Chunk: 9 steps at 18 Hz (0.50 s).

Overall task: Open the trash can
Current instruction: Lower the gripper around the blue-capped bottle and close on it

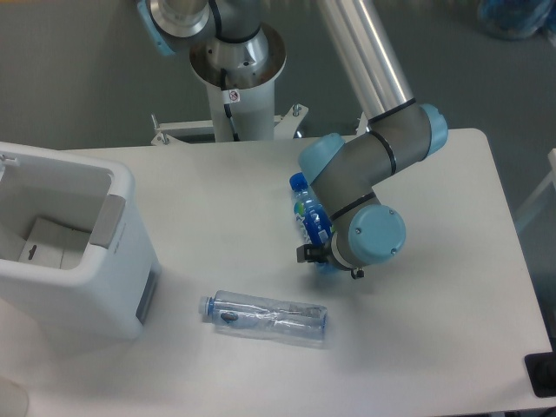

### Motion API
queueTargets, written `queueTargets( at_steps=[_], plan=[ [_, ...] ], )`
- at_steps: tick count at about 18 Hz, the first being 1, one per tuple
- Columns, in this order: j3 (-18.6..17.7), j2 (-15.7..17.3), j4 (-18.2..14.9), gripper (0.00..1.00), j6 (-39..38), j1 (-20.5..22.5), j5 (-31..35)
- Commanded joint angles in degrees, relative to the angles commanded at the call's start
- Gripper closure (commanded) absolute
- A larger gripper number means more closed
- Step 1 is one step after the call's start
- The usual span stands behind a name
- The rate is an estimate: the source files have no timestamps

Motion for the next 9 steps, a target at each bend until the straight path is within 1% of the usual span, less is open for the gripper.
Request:
queueTargets(
  at_steps=[4, 8, 9],
  plan=[
    [0.1, 0.4, -0.5, 0.19, 0.1, 0.0, -0.1],
    [2.0, 0.4, -3.1, 0.26, 0.1, 0.0, -0.2],
    [2.5, 0.5, -3.6, 0.26, 0.1, 0.0, -0.3]
  ],
)
